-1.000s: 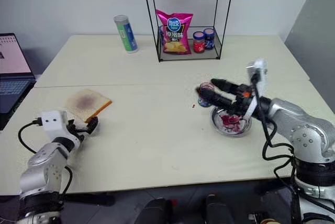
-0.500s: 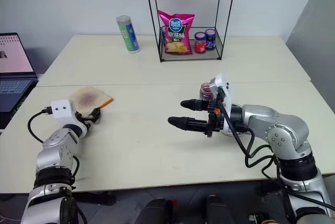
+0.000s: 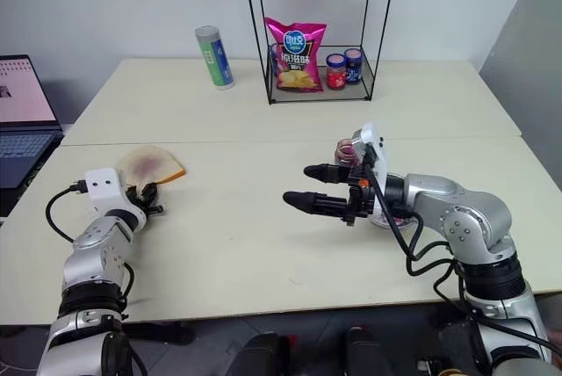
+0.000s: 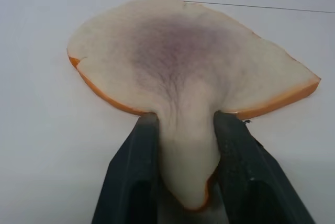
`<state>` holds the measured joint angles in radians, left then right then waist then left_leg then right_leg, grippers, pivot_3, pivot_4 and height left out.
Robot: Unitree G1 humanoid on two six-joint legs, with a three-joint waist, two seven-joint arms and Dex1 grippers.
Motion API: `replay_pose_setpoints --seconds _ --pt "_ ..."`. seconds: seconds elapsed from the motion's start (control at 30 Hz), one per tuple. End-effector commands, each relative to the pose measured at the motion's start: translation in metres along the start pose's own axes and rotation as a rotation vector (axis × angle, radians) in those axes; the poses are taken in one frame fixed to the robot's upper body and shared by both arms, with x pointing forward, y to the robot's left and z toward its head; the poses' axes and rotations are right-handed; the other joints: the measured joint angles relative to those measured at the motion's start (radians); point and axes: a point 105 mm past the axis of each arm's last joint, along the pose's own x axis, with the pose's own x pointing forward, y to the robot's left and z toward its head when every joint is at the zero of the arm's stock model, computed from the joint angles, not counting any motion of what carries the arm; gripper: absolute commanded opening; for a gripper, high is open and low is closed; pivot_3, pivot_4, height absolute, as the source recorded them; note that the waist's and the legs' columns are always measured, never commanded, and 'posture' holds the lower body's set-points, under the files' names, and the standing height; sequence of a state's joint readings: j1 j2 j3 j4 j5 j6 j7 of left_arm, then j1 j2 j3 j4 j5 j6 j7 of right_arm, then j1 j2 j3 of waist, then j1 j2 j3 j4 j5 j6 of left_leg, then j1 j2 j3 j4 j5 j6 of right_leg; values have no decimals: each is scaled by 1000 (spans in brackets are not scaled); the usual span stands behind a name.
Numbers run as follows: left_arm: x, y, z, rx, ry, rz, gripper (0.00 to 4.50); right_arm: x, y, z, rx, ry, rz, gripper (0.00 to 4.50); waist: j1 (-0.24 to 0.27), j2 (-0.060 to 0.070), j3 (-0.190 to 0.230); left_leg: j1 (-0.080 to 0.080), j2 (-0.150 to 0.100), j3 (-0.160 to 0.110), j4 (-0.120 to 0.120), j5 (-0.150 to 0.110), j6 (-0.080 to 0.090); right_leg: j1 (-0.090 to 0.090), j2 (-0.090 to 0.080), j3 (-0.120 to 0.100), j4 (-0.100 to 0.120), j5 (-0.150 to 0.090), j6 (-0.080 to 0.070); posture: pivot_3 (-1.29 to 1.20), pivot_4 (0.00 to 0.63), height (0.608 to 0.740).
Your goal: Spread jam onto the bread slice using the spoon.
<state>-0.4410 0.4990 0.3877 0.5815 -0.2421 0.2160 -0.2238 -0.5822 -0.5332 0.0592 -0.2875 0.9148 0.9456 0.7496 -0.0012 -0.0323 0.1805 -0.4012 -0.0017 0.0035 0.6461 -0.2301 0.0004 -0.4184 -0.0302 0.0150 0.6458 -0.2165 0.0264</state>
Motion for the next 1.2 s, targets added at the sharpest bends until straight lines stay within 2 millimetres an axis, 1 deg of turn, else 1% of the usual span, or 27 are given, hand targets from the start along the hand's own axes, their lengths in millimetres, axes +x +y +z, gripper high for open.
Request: replay_pose_setpoints --seconds 0.03,0.07,0.17,0.23,0.37,0.4,0.43,0.47,0.5,0.57,0.63,0.7,0.73,0.8,0.87,0.97,1.0,1.13,1.2 --pt "-5 5 -16 4 49 26 603 0 4 14 -64 -36 11 4500 -1 0 0 0 0 0 0 0 0 0 0 0 0 0 0 0 150 740" --pt "-6 6 -16 8 48 28 357 -1 4 14 -60 -40 11 4500 -1 0 0 0 0 0 0 0 0 0 0 0 0 0 0 0 150 740" --pt "-8 3 -9 32 32 16 87 -3 5 13 -55 -39 10 4500 -1 0 0 0 0 0 0 0 0 0 0 0 0 0 0 0 150 740" --pt "-8 -2 -2 56 16 -15 12 -5 5 12 -50 -38 5 4500 -1 0 0 0 0 0 0 0 0 0 -1 0 0 0 0 0 150 740" --pt "-14 -38 14 216 -10 -202 12 -14 8 11 -42 -34 -9 4500 1 0 0 -1 0 -1 0 0 0 -1 -1 0 -1 0 0 0 150 740" --pt "-22 -60 18 268 -16 -320 12 -19 9 10 -38 -32 -21 4500 3 0 0 -2 -1 0 0 0 0 -1 -2 0 -1 0 0 0 150 740" --pt "-30 -75 19 300 -16 -403 12 -23 10 10 -34 -30 -29 4500 3 0 0 -3 -2 -1 0 0 0 -1 -3 -1 -1 0 0 0 150 740" --pt "-41 -93 16 350 -1 -508 12 -28 11 9 -30 -27 -38 4500 3 0 0 -3 -2 -1 0 0 0 -1 -4 -1 -2 0 0 0 150 740" --pt "-48 -103 13 380 14 -570 12 -30 13 9 -28 -25 -43 4500 3 0 0 -4 -3 -1 0 0 0 -1 -4 -1 -2 0 -1 0 150 740" --pt "-65 -120 5 441 54 -698 12 -35 15 7 -22 -19 -54 4500 1 0 0 -5 -4 -1 0 0 0 -2 -6 -1 -3 0 -1 0 150 740" --pt "-87 -141 -5 519 95 -866 12 -42 19 5 -16 -10 -73 4500 -1 0 0 -6 -4 -1 -1 0 0 -3 -7 -1 -3 -2 -3 0 150 740" --pt "-98 -152 -10 561 122 -955 12 -45 19 4 -13 -10 -93 4500 -1 0 0 -6 -4 -1 -1 0 0 -4 -7 -2 -2 -6 -10 0 150 740" --pt "-100 -156 -11 570 132 -976 12 -46 19 4 -12 -12 -103 4500 -1 0 0 -6 -3 -2 -1 0 0 -4 -6 -2 -1 -6 -10 0 150 740" --pt "-103 -171 -16 623 130 -1037 12 -48 18 3 -11 -24 -130 4500 -1 0 0 -6 -3 -2 -1 0 0 -4 -5 -3 -1 -7 -11 0 150 740" --pt "-103 -182 -18 645 124 -1073 12 -48 19 3 -10 -33 -142 4500 -1 0 0 -6 -3 -3 -1 0 0 -3 -4 -3 -1 -9 -6 0 150 740" --pt "-104 -200 -20 656 120 -1129 12 -48 19 2 -7 -39 -159 4500 4 0 0 -6 -4 -2 0 0 0 -3 -4 -3 -2 -9 -3 0 150 740" --pt "-105 -204 -20 658 120 -1148 12 -49 20 1 -7 -40 -165 4500 5 0 0 -7 -4 -2 0 0 0 -3 -4 -3 -2 -6 3 0 150 740" --pt "-112 -214 -21 655 134 -1216 12 -53 20 -1 -1 -44 -187 4500 1 0 0 -7 -5 -1 0 0 0 -3 -4 -2 -3 -5 6 0 150 740" --pt "-114 -214 -24 678 142 -1233 12 -54 20 -1 1 -43 -196 4500 1 0 0 -7 -4 -2 0 0 0 -3 -4 -2 -3 -5 5 0 150 740"
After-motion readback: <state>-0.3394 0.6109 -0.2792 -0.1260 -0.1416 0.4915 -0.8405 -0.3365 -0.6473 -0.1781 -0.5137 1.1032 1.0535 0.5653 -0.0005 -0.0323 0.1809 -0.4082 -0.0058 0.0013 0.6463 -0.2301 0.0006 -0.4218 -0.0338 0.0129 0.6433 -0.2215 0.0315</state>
